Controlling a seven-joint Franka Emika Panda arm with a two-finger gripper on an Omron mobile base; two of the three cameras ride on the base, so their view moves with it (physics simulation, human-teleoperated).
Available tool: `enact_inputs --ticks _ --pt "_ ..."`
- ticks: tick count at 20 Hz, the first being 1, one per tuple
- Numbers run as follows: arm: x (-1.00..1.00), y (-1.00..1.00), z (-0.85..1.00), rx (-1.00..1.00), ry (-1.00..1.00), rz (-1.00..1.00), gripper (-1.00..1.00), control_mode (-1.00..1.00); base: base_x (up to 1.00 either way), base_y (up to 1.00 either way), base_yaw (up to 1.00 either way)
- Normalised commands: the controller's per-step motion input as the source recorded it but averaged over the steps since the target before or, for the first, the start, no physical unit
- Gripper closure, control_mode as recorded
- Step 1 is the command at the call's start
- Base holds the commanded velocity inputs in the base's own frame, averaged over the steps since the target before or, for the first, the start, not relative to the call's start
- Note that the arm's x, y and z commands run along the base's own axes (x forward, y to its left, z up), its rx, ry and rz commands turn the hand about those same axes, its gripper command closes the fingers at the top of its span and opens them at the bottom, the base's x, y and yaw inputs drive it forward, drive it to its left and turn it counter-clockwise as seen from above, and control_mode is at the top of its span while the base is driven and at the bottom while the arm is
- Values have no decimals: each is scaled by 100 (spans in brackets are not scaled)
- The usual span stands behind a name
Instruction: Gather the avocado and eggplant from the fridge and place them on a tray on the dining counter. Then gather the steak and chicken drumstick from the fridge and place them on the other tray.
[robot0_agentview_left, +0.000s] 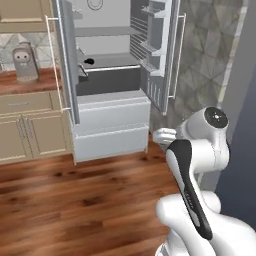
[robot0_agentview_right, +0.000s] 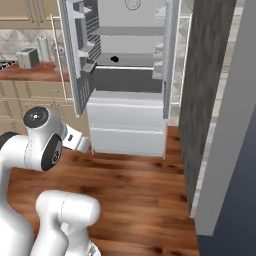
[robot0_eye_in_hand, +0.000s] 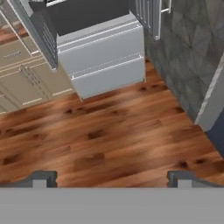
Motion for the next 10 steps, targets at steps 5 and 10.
enact_inputs --ticks 5,10 --pt "0 0 0 0 0 0 -100 100 89 -25 9" --pt "0 0 0 0 0 0 -100 100 88 -34 12"
